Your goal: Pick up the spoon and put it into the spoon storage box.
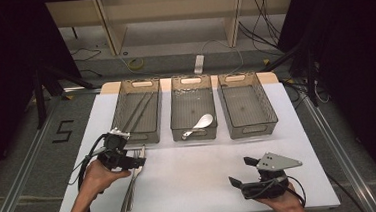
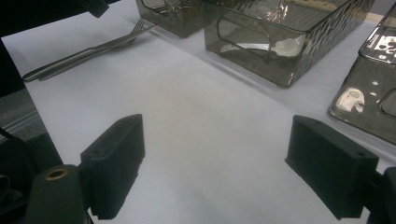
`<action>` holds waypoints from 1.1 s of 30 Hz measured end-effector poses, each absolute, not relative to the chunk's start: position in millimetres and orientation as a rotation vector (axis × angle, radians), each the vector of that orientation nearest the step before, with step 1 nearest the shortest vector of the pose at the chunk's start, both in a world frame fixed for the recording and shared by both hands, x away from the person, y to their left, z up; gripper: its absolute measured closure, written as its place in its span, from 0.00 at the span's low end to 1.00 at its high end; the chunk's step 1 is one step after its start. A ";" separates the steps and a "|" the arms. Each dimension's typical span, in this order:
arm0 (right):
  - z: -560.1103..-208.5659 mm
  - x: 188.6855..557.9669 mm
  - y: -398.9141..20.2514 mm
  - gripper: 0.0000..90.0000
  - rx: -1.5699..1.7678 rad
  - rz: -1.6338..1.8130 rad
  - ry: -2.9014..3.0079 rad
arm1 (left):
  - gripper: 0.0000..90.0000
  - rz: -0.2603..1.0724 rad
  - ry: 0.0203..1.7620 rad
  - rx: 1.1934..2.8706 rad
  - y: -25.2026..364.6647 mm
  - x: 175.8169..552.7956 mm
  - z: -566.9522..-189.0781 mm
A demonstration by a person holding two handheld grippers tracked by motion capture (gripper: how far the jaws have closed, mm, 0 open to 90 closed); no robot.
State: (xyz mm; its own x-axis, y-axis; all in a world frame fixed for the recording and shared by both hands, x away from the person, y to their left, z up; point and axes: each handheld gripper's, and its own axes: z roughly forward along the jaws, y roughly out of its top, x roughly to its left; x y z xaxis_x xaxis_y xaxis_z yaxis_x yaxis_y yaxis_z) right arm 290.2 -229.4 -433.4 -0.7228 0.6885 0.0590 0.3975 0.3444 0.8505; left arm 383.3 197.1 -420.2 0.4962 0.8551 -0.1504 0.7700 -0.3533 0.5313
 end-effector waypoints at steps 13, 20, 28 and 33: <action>-433.6 289.9 -228.1 0.22 0.962 1.315 2.306 | 0.23 0.191 1.356 2.236 199.3 373.4 -429.6; -433.7 289.9 -228.2 0.22 0.963 1.315 2.306 | 0.25 0.199 1.370 2.280 203.5 365.9 -435.0; -433.8 289.6 -228.1 0.22 0.965 1.311 2.308 | 0.31 0.152 1.379 2.339 205.8 358.8 -442.8; -434.0 289.8 -227.6 0.22 0.960 1.312 2.311 | 0.35 0.120 1.378 2.373 205.8 355.8 -448.3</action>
